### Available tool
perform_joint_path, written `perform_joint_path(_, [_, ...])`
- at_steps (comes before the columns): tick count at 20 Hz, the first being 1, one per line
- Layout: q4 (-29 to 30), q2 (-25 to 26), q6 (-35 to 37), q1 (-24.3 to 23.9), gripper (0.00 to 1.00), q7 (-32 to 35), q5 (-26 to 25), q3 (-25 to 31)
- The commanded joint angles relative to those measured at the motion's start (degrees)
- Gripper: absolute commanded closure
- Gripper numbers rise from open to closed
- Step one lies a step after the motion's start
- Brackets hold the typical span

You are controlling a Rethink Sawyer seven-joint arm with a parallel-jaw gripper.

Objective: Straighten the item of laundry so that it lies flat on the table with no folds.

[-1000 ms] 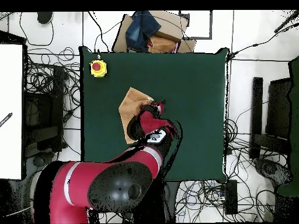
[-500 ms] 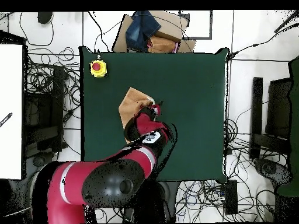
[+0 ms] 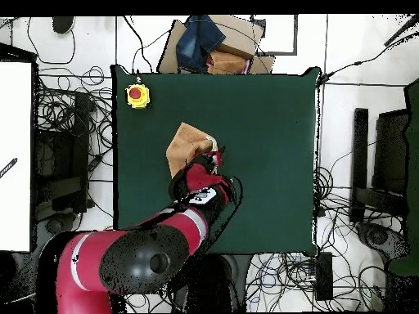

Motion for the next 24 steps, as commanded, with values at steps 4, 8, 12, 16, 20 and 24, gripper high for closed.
perform_joint_path(4, [1.8, 0.2, -0.2, -0.9, 0.00, 10.2, 0.8, 2.8])
perform_joint_path(8, [0.5, 0.3, -0.4, -1.7, 0.00, 9.1, -0.9, 3.2])
perform_joint_path(12, [-0.2, -0.6, 1.2, -2.7, 0.00, 8.7, -1.4, 4.0])
perform_joint_path(16, [-0.5, -0.8, 1.7, -2.8, 0.00, 8.3, -1.5, 4.1])
perform_joint_path(20, [-0.5, -0.6, 1.6, -2.9, 0.00, 8.4, -1.2, 4.1])
perform_joint_path(24, [-0.4, -0.3, 1.3, -2.7, 0.00, 8.5, -0.8, 3.9])
